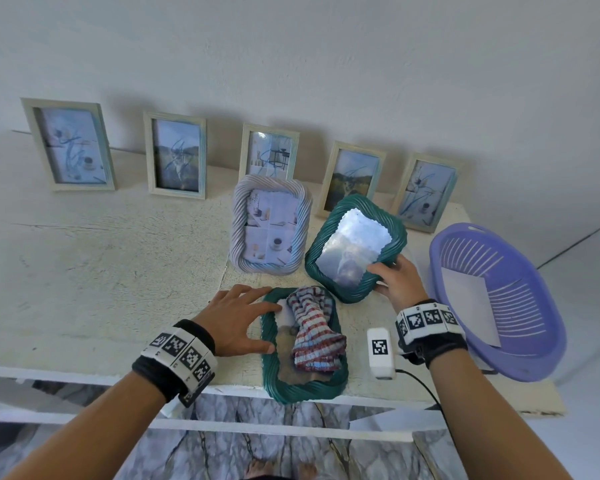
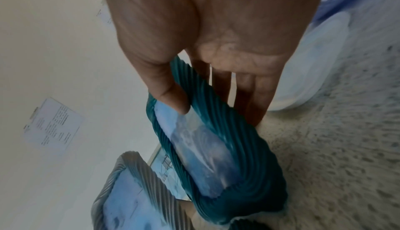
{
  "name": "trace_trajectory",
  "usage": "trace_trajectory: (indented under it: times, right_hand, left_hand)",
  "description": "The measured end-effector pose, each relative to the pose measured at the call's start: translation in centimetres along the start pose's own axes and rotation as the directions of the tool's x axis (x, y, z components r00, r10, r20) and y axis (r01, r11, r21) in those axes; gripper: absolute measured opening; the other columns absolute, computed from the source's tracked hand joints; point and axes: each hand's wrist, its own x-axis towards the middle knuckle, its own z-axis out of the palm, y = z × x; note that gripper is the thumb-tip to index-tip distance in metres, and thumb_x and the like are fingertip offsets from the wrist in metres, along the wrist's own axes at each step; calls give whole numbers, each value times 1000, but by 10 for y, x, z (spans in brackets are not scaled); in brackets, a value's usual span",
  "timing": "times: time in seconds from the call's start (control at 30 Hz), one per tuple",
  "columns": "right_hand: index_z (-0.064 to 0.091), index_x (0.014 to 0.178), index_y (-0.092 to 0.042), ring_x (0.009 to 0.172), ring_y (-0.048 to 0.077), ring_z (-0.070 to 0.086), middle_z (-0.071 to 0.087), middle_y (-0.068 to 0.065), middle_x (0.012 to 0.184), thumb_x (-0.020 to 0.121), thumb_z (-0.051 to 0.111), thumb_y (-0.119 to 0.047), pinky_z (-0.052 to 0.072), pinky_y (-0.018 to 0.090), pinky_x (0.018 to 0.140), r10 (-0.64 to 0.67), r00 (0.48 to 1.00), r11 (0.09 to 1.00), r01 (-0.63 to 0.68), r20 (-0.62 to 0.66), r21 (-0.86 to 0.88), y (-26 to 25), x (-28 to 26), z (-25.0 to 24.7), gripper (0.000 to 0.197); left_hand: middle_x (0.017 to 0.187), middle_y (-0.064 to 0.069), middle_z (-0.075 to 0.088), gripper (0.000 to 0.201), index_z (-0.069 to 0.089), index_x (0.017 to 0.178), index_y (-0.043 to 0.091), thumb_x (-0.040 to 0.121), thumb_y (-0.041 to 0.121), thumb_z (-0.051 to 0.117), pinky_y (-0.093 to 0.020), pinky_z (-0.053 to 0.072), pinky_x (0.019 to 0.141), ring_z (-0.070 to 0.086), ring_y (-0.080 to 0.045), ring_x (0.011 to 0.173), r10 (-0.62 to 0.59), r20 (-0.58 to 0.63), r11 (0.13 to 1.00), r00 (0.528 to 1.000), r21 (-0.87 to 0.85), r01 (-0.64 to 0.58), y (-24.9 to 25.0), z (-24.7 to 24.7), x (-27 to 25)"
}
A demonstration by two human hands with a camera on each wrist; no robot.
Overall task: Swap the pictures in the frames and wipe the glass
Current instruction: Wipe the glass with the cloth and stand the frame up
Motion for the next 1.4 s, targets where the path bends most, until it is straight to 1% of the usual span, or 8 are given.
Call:
trace_trajectory:
  times: [0.33, 0.77, 1.0, 1.13, 1.2, 1.27, 1.3, 1.4]
  right_hand:
    - [56, 68, -6, 76, 26, 48, 48, 11, 73, 74, 50, 11, 44, 36, 67, 138, 988, 988, -132, -65, 81, -14, 53, -13, 19]
    - [46, 65, -6, 59, 20, 40, 38, 7, 66, 75, 44, 12, 35, 29, 59, 138, 990, 983, -133, -34, 127, -18, 67, -5, 21]
    - [49, 67, -7, 63, 22, 42, 40, 8, 69, 76, 45, 12, 36, 30, 61, 127, 992, 984, -125, -9, 127, -14, 70, 3, 21]
    - [60, 93, -16, 71, 22, 52, 55, 8, 82, 77, 52, -4, 45, 31, 66, 94, 996, 992, -94, -5, 85, -17, 63, -7, 21]
    - [58, 102, -13, 72, 23, 57, 62, 10, 91, 83, 55, -13, 50, 35, 71, 50, 987, 999, -51, -152, -6, -14, 59, -13, 19]
    - [55, 93, -14, 77, 27, 59, 64, 11, 92, 85, 55, -28, 53, 40, 76, -78, 947, 947, -28, -312, -321, -12, 40, -14, 16]
    - [54, 90, -13, 79, 27, 59, 63, 9, 88, 86, 54, -30, 50, 38, 72, -143, 941, 887, -16, -307, -461, -12, 23, -10, 18]
    - [58, 94, -12, 81, 16, 56, 59, -1, 87, 94, 53, -31, 42, 22, 65, -284, 958, 710, 243, 47, -661, -4, -37, 21, 20]
  left_hand:
    - [161, 13, 6, 78, 24, 146, 47, 79, 74, 53, -45, 17, 116, 11, -21, 145, -6, -1, 1000, 1000, -4, 6, -2, 2, 2]
    - [161, 13, 6, 78, 23, 147, 47, 80, 74, 52, -44, 17, 116, 11, -20, 145, -14, 9, 1000, 1000, 10, 14, 1, -1, 1]
    - [161, 13, 6, 78, 23, 147, 47, 80, 74, 52, -45, 17, 116, 12, -21, 145, -15, 13, 1000, 1000, 13, 14, 1, -2, 0]
    - [161, 12, 6, 78, 23, 147, 47, 80, 75, 52, -45, 17, 115, 12, -21, 145, -14, 9, 1000, 1000, 10, 14, 1, -1, 0]
    - [161, 12, 7, 78, 24, 147, 46, 80, 75, 52, -45, 17, 115, 12, -21, 144, -11, 6, 1000, 1000, 5, 11, 0, -1, 0]
    - [161, 13, 7, 78, 24, 147, 46, 80, 75, 52, -44, 17, 115, 12, -21, 144, -9, 5, 1000, 1000, 3, 9, 0, -1, 0]
    - [161, 13, 7, 78, 24, 146, 47, 80, 75, 52, -44, 17, 115, 12, -21, 144, -8, 4, 1000, 1000, 4, 8, 0, -1, 0]
    - [161, 13, 7, 78, 24, 146, 47, 79, 75, 52, -44, 16, 115, 12, -20, 144, -12, 2, 1000, 1000, 3, 12, 0, -1, 0]
